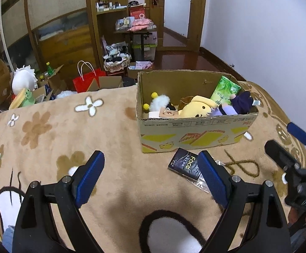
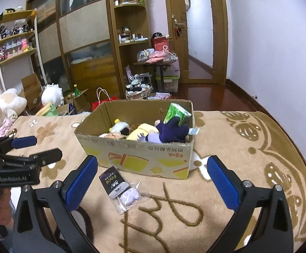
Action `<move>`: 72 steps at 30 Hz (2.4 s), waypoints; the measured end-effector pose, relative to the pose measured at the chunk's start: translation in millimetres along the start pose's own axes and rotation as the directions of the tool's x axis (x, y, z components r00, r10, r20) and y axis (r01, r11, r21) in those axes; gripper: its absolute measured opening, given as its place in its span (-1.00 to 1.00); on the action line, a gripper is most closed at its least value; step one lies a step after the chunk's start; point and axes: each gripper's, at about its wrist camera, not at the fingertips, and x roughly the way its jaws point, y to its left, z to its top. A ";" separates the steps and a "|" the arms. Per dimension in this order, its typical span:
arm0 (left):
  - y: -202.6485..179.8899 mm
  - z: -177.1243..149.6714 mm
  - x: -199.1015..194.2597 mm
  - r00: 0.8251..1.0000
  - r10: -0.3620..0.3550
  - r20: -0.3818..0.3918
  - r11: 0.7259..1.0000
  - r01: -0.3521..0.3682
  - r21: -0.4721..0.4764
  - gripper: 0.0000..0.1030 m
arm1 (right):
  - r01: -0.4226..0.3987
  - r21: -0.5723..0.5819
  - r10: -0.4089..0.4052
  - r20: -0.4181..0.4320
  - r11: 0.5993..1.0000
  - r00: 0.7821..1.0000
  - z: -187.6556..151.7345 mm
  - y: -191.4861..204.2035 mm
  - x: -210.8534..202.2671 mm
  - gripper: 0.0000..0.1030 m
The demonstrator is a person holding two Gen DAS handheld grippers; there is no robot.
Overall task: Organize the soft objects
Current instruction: 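Lower both tools toward the black Face tissue pack and clear plastic bag, then grasp the black Face tissue pack with the left tool while the right tool grasps the clear bag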
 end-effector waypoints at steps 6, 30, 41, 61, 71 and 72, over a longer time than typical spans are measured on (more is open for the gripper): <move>-2.1 4.3 19.1 0.999 -0.012 -0.035 1.000 0.013 0.006 0.73 | 0.019 -0.030 -0.020 -0.034 0.999 0.999 -12.2 4.8 21.2 1.00; -26.8 7.9 99.6 0.976 -0.060 -0.208 0.994 0.078 0.075 0.73 | -0.009 -0.015 0.006 -0.148 1.000 0.989 -34.5 8.0 79.6 1.00; -37.5 4.0 112.4 0.958 -0.110 -0.265 0.987 0.138 0.088 0.73 | 0.002 -0.040 -0.009 -0.170 0.999 0.985 -42.2 16.0 90.3 1.00; -48.8 -9.5 153.7 0.867 -0.237 -0.439 0.963 0.269 0.010 0.73 | -0.040 -0.137 0.002 -0.269 0.990 0.963 -70.8 45.5 110.1 1.00; -41.7 -13.0 168.0 0.864 -0.183 -0.468 0.979 0.203 -0.009 0.73 | -0.044 -0.167 -0.007 -0.291 0.985 0.957 -86.1 54.2 123.2 1.00; -39.8 -13.6 169.9 0.859 -0.191 -0.475 0.979 0.204 -0.025 0.73 | -0.043 -0.159 -0.005 -0.290 0.986 0.957 -86.9 54.2 123.9 1.00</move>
